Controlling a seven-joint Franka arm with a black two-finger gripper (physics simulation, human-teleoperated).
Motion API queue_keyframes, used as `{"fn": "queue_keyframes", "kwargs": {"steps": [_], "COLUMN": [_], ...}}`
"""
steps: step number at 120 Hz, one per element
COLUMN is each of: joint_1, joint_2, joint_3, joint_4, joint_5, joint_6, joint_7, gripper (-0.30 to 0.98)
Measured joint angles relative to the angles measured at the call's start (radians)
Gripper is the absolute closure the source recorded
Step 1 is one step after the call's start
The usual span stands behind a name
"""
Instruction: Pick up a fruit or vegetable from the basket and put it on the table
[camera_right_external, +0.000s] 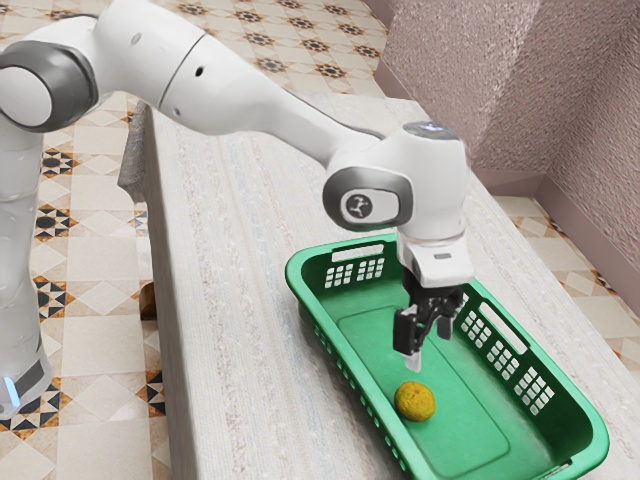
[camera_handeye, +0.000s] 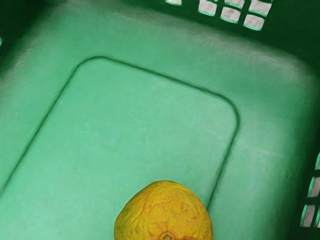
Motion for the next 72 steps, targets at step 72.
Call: {"fn": "queue_keyframes", "kwargs": {"steps": [72], "joint_1": [0.024], "joint_2": [0.045], "joint_3": [-0.007], "joint_4": [-0.120], "joint_5": [-0.014], "joint_6": [0.175], "joint_7": [0.073], "gripper": [0.01]}}
